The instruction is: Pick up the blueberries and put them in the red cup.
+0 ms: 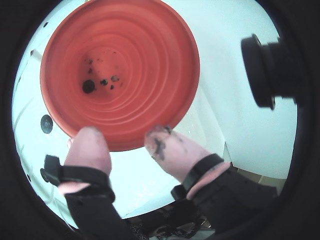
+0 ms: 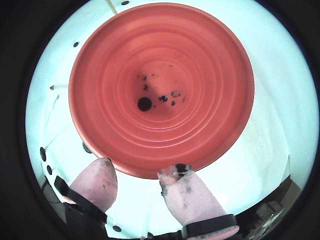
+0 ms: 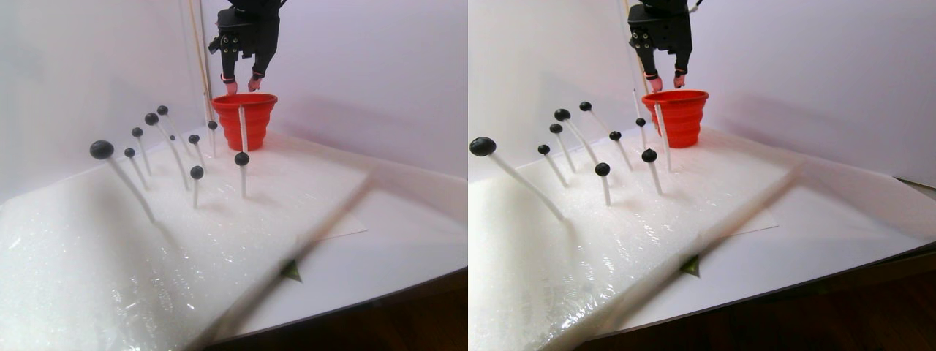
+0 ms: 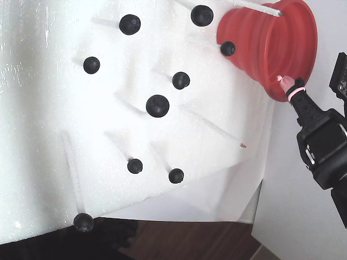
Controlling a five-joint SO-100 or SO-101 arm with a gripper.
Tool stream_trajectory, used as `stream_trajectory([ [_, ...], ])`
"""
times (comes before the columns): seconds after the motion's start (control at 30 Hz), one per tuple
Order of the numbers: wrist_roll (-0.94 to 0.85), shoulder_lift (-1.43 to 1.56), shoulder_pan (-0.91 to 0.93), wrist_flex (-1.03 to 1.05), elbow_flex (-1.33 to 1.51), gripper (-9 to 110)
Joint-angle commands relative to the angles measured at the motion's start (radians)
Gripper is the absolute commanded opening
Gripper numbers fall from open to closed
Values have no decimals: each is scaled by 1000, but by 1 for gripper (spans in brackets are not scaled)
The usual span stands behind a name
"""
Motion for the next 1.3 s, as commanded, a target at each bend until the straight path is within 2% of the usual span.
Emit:
stream_trajectory([
  [0.0,12,164,-20,21,-12,17],
  [0.7,43,275,-84,35,153,18],
  [1.27,18,225,-115,-80,232,19],
])
